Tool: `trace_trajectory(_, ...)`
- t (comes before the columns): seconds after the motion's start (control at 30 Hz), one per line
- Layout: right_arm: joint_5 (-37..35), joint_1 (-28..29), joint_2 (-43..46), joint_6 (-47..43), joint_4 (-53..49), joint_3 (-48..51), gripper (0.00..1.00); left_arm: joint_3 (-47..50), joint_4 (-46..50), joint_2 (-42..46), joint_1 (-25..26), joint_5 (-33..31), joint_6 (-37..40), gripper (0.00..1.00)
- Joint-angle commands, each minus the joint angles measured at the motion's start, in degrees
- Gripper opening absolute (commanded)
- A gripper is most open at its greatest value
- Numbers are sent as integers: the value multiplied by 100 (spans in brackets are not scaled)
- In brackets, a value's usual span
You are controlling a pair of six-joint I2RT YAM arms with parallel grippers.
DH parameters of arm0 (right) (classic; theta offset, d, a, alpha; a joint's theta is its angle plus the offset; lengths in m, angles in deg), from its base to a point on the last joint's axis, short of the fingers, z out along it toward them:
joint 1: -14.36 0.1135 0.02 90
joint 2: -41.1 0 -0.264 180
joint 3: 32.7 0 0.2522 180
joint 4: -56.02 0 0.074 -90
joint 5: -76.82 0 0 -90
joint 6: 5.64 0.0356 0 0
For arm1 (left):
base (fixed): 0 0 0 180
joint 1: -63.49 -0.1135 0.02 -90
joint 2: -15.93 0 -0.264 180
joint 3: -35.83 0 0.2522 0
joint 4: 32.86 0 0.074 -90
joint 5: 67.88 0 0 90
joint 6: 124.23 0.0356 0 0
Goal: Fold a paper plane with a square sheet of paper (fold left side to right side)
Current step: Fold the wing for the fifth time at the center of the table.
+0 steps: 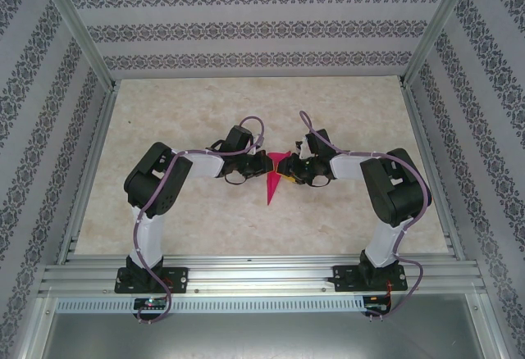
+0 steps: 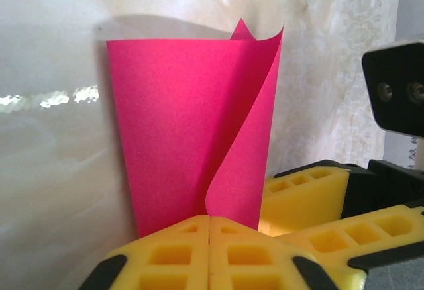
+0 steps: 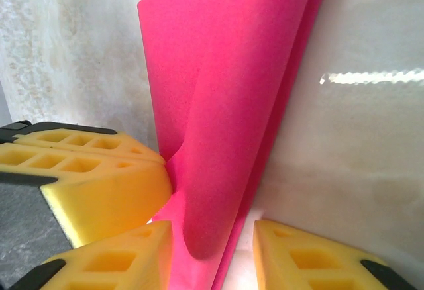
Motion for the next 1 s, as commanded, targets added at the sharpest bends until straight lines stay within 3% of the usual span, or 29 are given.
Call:
trace_trajectory(0.0,-69,48,-252,-101,15,-57,38,-138,139,75,-63,-78,126,4)
trace_trajectory(0.97,-42,35,-204,-180,-18,-45,40,-44,180,100,-160,-256,261,2)
